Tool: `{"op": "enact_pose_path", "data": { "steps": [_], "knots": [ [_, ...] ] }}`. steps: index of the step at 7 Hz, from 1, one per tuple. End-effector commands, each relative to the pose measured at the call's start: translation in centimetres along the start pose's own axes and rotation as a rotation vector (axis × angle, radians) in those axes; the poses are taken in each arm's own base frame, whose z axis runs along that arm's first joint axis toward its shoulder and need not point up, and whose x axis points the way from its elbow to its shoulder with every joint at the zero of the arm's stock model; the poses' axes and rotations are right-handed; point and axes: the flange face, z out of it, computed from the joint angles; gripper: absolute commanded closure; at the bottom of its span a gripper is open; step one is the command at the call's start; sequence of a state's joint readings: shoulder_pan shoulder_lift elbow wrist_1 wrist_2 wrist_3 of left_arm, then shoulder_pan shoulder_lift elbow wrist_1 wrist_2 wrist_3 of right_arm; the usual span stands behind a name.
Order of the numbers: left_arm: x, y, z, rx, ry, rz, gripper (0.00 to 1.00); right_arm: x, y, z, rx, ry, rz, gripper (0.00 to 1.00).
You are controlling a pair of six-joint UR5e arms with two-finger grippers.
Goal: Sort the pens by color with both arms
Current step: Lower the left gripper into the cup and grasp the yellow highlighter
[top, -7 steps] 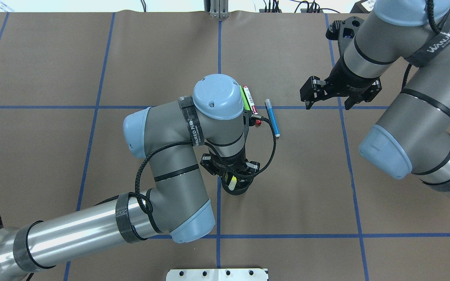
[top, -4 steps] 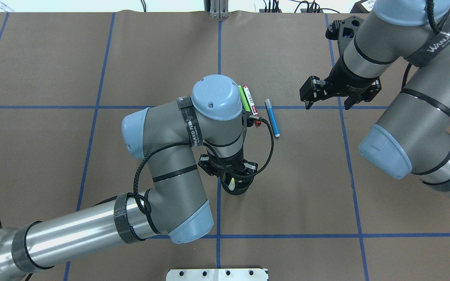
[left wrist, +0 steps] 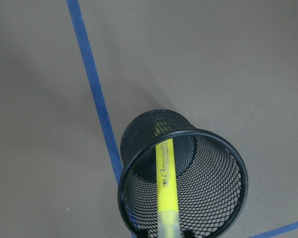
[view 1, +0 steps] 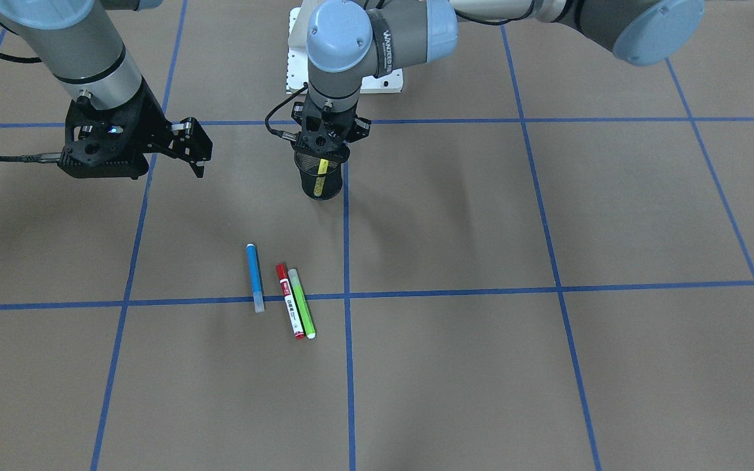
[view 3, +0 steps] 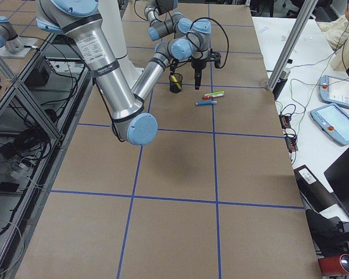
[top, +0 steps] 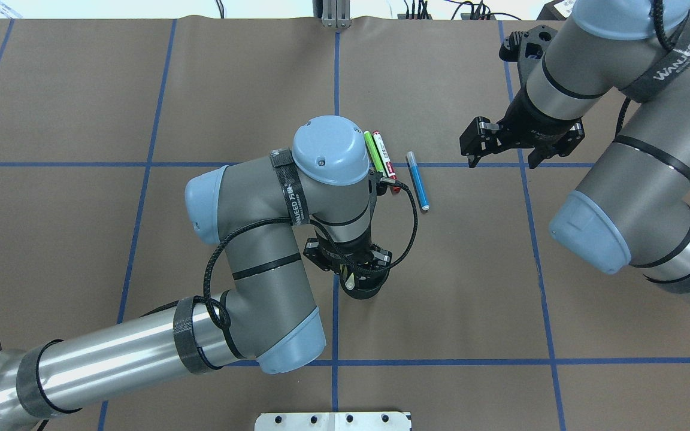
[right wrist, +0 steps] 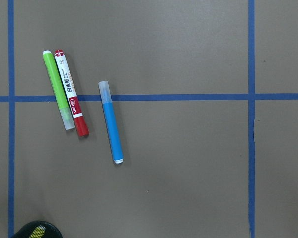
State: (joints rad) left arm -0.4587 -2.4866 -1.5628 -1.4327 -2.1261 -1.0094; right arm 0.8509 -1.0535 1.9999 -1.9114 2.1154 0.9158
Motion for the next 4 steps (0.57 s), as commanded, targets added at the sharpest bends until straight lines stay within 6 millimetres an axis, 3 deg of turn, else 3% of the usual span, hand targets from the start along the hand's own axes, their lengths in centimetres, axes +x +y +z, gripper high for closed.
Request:
{"op": "enact_pose_path", "data": {
  "steps": [1, 4],
  "knots": [
    [-0.10, -0.02, 0.12, -0.001, -0.002, -0.001, 0.69, 0.06, -0.16, 0.06, 0.000, 0.002, 0.003, 0.00],
    [0.01, 0.02, -0.01, -0.001, 0.001, 0.002, 0.73, 0.21, -0.31, -0.16, -0.001, -0.004, 0.005, 0.00]
  ]
}}
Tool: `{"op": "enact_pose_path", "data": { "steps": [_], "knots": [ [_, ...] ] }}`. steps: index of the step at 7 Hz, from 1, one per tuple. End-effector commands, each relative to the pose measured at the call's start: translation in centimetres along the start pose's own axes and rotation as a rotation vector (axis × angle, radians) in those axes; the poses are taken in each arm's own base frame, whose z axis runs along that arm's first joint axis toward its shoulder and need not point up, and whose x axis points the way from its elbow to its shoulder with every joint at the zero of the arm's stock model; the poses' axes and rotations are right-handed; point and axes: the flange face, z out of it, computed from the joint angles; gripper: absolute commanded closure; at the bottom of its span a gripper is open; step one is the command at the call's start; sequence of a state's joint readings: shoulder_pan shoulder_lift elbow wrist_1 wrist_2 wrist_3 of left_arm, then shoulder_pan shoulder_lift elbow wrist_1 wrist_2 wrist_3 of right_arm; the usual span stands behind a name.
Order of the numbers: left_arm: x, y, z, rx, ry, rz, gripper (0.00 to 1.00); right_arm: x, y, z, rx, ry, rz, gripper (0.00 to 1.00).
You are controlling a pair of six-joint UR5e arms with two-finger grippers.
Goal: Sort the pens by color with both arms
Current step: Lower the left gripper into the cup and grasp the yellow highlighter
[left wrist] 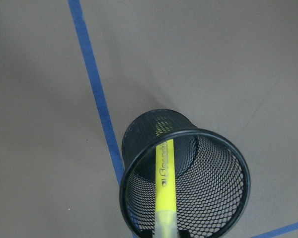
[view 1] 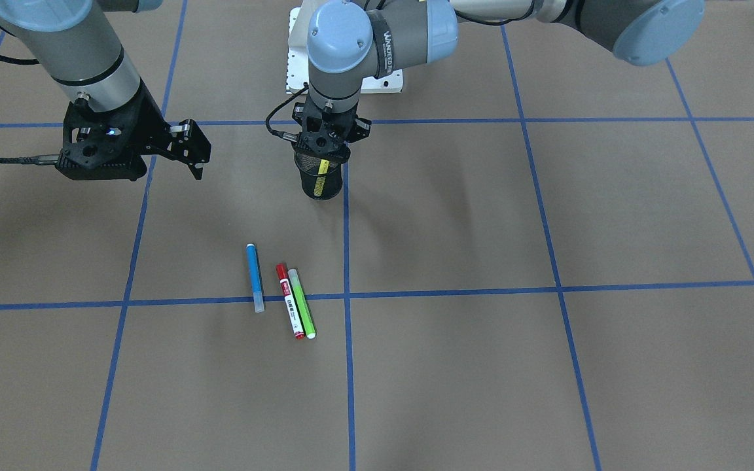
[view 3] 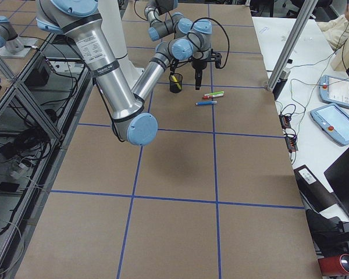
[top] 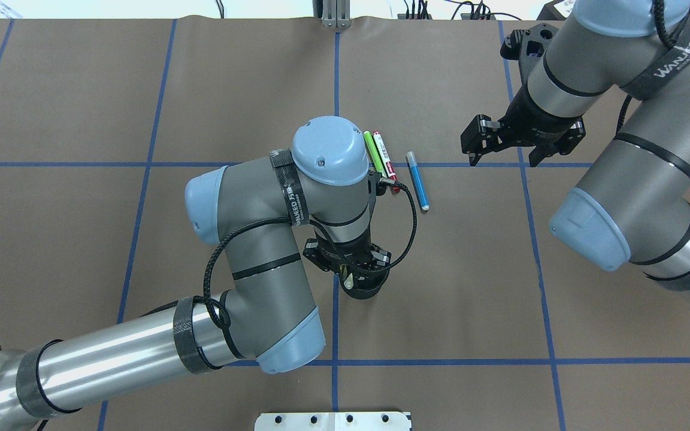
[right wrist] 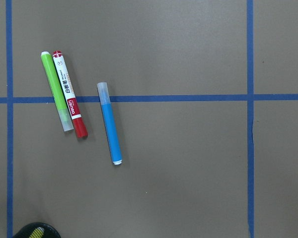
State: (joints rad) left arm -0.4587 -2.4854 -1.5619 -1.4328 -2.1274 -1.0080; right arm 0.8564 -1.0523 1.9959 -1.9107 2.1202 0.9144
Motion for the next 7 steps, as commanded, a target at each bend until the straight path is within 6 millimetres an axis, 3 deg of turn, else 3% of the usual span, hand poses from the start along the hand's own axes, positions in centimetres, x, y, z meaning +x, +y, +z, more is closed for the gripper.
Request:
{"op": "enact_pose_path", "data": {
  "steps": [1, 7],
  "knots": [
    [-0.5, 0.0, 0.5, -0.005, -0.007, -0.005, 0.73, 0.1, -0.1, 0.0, -0.001, -0.001, 0.002, 0.00],
    [0.3, 0.6, -1.3, 0.008, 0.018, 0.010, 0.77, 0.1, -0.1, -0.1, -0.004, -0.003, 0.004, 0.00]
  ]
}}
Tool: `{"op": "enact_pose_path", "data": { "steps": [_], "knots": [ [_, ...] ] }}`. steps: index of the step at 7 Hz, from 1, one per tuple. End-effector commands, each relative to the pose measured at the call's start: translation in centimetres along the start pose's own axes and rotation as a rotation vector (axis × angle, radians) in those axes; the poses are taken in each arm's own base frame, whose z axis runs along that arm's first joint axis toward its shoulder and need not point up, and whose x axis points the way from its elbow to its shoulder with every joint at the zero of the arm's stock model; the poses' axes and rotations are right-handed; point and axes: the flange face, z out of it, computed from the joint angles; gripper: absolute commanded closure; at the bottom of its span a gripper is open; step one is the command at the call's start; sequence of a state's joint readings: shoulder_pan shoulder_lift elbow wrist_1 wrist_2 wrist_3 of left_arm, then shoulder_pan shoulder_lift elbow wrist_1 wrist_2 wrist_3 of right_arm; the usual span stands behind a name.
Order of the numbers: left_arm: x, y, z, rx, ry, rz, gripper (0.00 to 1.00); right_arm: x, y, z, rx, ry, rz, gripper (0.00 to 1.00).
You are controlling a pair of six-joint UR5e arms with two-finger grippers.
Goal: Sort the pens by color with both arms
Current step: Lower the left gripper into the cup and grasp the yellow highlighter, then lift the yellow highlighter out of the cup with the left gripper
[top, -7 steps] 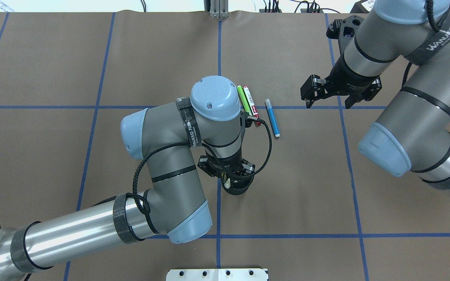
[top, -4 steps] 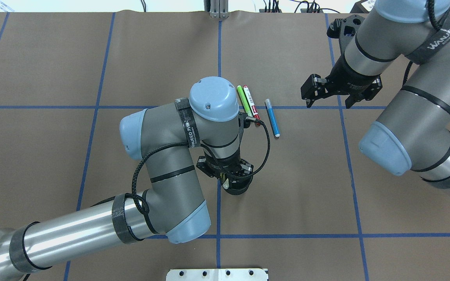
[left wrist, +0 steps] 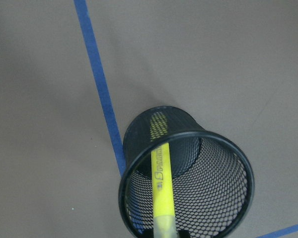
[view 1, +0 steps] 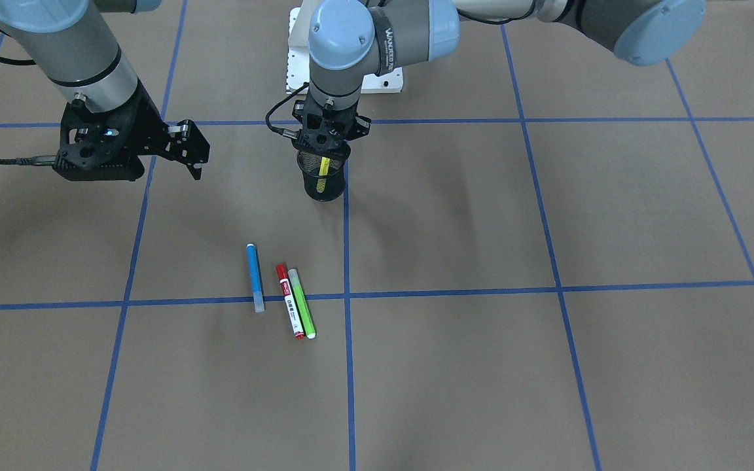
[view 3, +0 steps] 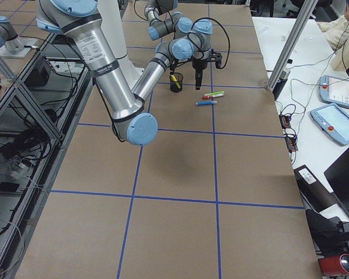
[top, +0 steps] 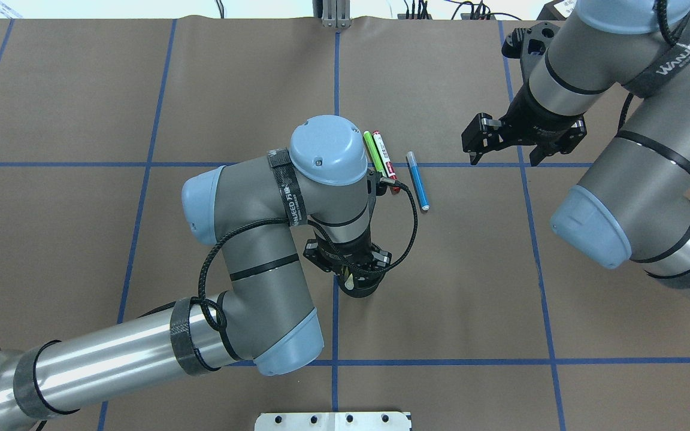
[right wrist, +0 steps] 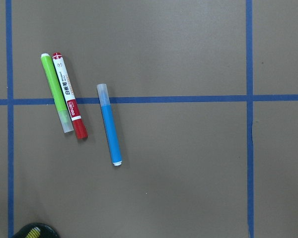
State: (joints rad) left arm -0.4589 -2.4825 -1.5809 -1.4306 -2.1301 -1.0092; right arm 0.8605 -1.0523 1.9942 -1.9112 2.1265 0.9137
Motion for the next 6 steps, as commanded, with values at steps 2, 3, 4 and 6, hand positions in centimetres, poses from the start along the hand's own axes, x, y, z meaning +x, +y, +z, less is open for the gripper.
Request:
{"op": "enact_pose_path", "data": {
  "steps": [2, 3, 4, 6],
  "knots": [
    [0.4, 2.2, -3.7, -0.002, -0.003, 0.004, 0.79, 0.0, 0.0, 0.0, -0.003, -0.002, 0.001, 0.00],
    [0.3, 2.7, -5.2, 0.007, 0.002, 0.004, 0.79, 0.0, 0.0, 0.0, -0.003, -0.002, 0.001, 0.00],
    [0.0, 3.0, -7.2, 0.027, 0.013, 0.004, 0.79, 0.0, 0.0, 0.0, -0.003, -0.002, 0.001, 0.00],
    [-1.2, 2.4, -11.2, 0.089, 0.045, -0.012, 0.79, 0.0, 0.1, 0.0, -0.007, -0.005, 0.001, 0.00]
  ]
}}
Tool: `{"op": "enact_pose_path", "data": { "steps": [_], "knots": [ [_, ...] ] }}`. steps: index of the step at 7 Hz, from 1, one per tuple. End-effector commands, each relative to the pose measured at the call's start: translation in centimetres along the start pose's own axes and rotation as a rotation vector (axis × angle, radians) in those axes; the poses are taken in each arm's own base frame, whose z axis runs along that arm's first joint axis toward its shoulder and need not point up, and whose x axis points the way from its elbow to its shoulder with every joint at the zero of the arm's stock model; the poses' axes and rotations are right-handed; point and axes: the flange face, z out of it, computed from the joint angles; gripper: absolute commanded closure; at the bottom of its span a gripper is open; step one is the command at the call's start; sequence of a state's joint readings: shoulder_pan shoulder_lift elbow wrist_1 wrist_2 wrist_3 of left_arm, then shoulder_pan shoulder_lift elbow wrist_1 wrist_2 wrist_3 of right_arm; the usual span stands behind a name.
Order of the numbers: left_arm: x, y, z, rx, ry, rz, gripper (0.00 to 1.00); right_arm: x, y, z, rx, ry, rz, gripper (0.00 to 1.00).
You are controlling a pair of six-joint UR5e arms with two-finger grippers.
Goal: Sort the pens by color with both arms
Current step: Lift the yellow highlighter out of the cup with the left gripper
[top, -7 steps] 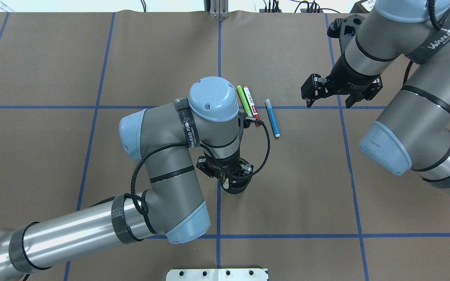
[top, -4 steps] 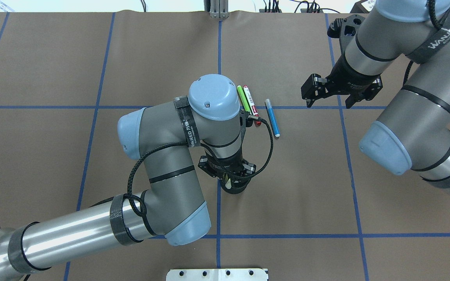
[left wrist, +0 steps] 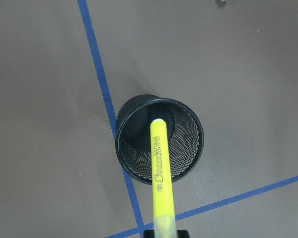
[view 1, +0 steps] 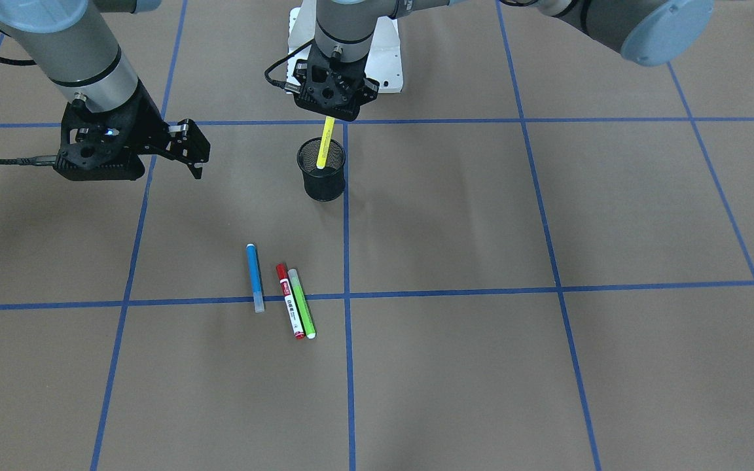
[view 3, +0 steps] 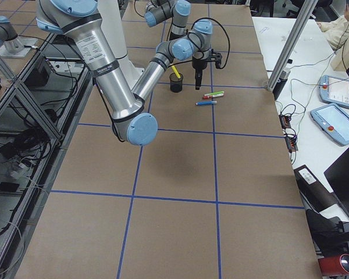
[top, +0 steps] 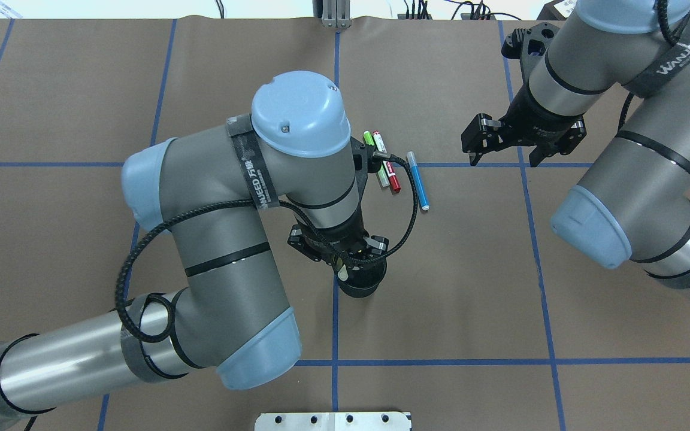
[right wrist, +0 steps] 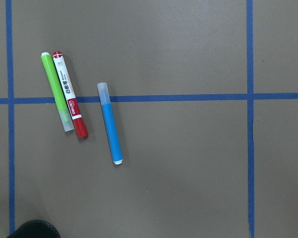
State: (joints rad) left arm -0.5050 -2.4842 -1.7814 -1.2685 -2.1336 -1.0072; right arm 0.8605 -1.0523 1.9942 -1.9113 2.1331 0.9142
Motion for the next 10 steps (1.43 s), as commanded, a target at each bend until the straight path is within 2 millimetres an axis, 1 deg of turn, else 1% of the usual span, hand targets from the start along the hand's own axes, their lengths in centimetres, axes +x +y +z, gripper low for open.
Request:
{"op": "enact_pose_path", "data": {
  "steps": [1, 2, 3, 4, 5, 6, 7, 8, 9, 10],
  "knots": [
    [-1.2, -0.9, -3.3, 0.054, 0.019, -0.018, 0.79, 0.0, 0.0, 0.0, -0.004, -0.003, 0.000, 0.00],
    [-1.6, -1.6, -3.7, 0.069, 0.021, -0.074, 0.79, 0.0, 0.1, -0.1, -0.003, -0.004, -0.001, 0.00],
    [-2.0, -2.8, -3.7, 0.089, 0.032, -0.116, 0.79, -0.1, 0.2, -0.1, -0.009, -0.009, -0.001, 0.00],
    [-2.5, -4.4, -3.0, 0.127, 0.028, -0.175, 0.79, -0.1, 0.1, -0.2, -0.010, -0.010, 0.000, 0.00],
    [-2.6, -6.3, -1.3, 0.167, 0.040, -0.217, 0.79, -0.1, 0.2, -0.2, -0.009, -0.011, -0.001, 0.00],
    [-3.0, -7.5, -0.6, 0.201, 0.031, -0.262, 0.79, -0.1, 0.2, -0.2, -0.009, -0.011, -0.001, 0.00],
    [-3.4, -8.6, -0.4, 0.234, 0.005, -0.292, 0.79, 0.0, 0.2, -0.2, -0.010, -0.010, 0.000, 0.00],
    [-4.0, -9.9, -0.9, 0.251, -0.005, -0.318, 0.79, -0.1, 0.2, -0.3, -0.008, -0.012, -0.001, 0.00],
    [-4.1, -12.7, 0.0, 0.267, -0.021, -0.341, 0.79, 0.0, 0.2, -0.3, -0.008, -0.012, -0.001, 0.00],
    [-3.8, -15.7, 2.2, 0.313, -0.025, -0.359, 0.79, -0.1, 0.3, -0.3, -0.007, -0.013, -0.002, 0.00]
  ]
}}
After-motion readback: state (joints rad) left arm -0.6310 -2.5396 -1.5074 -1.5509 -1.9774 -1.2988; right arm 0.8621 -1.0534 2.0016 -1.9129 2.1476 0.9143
